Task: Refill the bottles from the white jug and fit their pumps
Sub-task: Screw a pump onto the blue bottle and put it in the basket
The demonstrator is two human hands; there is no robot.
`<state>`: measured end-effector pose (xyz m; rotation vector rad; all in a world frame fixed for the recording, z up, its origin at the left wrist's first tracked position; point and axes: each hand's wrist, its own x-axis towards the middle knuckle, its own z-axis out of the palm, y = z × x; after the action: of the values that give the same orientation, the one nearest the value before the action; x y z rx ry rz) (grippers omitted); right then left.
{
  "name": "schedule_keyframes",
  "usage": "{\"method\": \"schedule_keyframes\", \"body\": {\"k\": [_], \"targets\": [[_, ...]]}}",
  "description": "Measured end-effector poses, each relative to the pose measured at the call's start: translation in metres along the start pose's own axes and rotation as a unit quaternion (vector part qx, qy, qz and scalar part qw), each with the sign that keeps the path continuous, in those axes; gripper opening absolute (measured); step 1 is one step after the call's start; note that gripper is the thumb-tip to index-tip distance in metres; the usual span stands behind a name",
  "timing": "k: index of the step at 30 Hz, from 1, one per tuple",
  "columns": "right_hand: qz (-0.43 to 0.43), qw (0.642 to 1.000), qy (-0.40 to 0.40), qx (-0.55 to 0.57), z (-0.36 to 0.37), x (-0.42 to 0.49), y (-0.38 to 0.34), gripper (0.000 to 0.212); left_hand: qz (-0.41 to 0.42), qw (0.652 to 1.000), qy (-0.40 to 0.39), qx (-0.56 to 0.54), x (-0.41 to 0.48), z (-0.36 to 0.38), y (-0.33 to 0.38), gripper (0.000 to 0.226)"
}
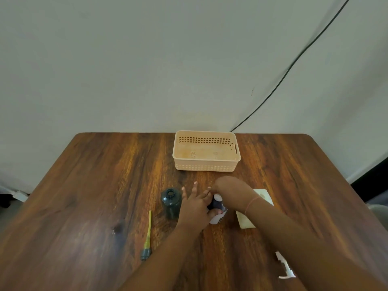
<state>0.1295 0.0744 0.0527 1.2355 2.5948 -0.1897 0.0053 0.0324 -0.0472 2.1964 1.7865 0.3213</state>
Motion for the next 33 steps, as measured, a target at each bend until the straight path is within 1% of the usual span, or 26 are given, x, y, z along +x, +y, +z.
{"method": "schedule_keyframes", "body": {"k": [1, 4, 8, 10, 12, 13, 14, 15, 16, 17, 18, 19, 20, 21, 23, 25, 26, 27, 28, 30, 31, 33], "targets": [[-0.011, 0.999, -0.020, -0.028, -0.007, 0.002, -0.003, 0.015, -0.002, 1.000, -0.002, -0.003, 0.000, 0.000, 0.000, 0.060], [-0.010, 0.998, -0.029, -0.050, -0.020, 0.008, -0.013, 0.010, -0.012, 1.000, -0.004, -0.009, 0.001, -0.001, 0.001, 0.060], [0.002, 0.996, -0.078, -0.050, -0.028, 0.018, -0.013, 0.013, -0.018, 1.000, -0.018, -0.005, 0.001, -0.002, 0.002, 0.059], [-0.019, 0.995, -0.077, -0.056, -0.025, 0.018, -0.016, 0.013, -0.018, 1.000, -0.017, -0.019, 0.002, -0.001, 0.002, 0.056], [-0.011, 0.997, -0.063, -0.046, -0.017, 0.017, -0.018, 0.014, -0.020, 0.999, -0.017, -0.033, 0.003, -0.001, 0.001, 0.055], [0.020, 0.998, -0.061, -0.019, -0.015, 0.016, -0.017, 0.022, -0.021, 0.999, -0.017, -0.035, 0.004, -0.001, 0.000, 0.056], [0.079, 0.993, -0.073, 0.039, -0.016, 0.017, -0.013, 0.026, -0.022, 0.999, -0.017, -0.035, 0.005, 0.000, -0.001, 0.058], [0.131, 0.982, -0.097, 0.100, -0.018, 0.019, -0.007, 0.027, -0.025, 0.999, -0.017, -0.035, 0.005, 0.001, -0.001, 0.060], [0.162, 0.969, -0.128, 0.136, -0.020, 0.020, -0.003, 0.027, -0.027, 0.999, -0.017, -0.036, 0.005, 0.002, -0.001, 0.061], [0.174, 0.961, -0.149, 0.153, -0.022, 0.021, 0.000, 0.027, -0.029, 0.999, -0.017, -0.039, 0.006, 0.002, -0.001, 0.063], [0.163, 0.967, -0.147, 0.131, -0.024, 0.022, 0.000, 0.024, -0.031, 0.998, -0.018, -0.043, 0.006, 0.003, -0.001, 0.063], [0.152, 0.975, -0.129, 0.103, -0.025, 0.023, -0.002, 0.020, -0.033, 0.998, -0.022, -0.047, 0.007, 0.003, -0.001, 0.064], [0.124, 0.985, -0.098, 0.071, -0.024, 0.023, -0.006, 0.020, -0.034, 0.998, -0.026, -0.049, 0.008, 0.003, -0.002, 0.064], [0.105, 0.991, -0.073, 0.049, -0.021, 0.021, -0.011, 0.025, -0.033, 0.998, -0.029, -0.051, 0.009, 0.003, -0.002, 0.063], [0.107, 0.992, -0.048, 0.040, -0.014, 0.022, -0.015, 0.030, -0.034, 0.997, -0.032, -0.054, 0.010, 0.004, -0.003, 0.060], [0.157, 0.982, -0.064, 0.082, -0.018, 0.023, -0.011, 0.034, -0.043, 0.997, -0.028, -0.058, 0.010, 0.006, -0.003, 0.061], [0.179, 0.974, -0.089, 0.107, -0.022, 0.023, -0.010, 0.036, -0.050, 0.997, -0.024, -0.062, 0.010, 0.006, -0.002, 0.061], [0.177, 0.972, -0.117, 0.104, -0.024, 0.023, -0.009, 0.035, -0.053, 0.996, -0.020, -0.067, 0.010, 0.007, -0.002, 0.061], [0.155, 0.976, -0.125, 0.085, -0.026, 0.024, -0.011, 0.031, -0.050, 0.996, -0.018, -0.067, 0.010, 0.007, -0.002, 0.060], [0.099, 0.988, -0.101, 0.055, -0.023, 0.025, -0.017, 0.021, -0.038, 0.997, -0.023, -0.060, 0.010, 0.007, -0.003, 0.058], [0.086, 0.992, -0.074, 0.052, -0.017, 0.024, -0.019, 0.025, -0.037, 0.997, -0.024, -0.061, 0.010, 0.006, -0.004, 0.057], [0.095, 0.994, -0.035, 0.046, -0.011, 0.024, -0.021, 0.030, -0.041, 0.996, -0.024, -0.069, 0.010, 0.006, -0.004, 0.057]]}}
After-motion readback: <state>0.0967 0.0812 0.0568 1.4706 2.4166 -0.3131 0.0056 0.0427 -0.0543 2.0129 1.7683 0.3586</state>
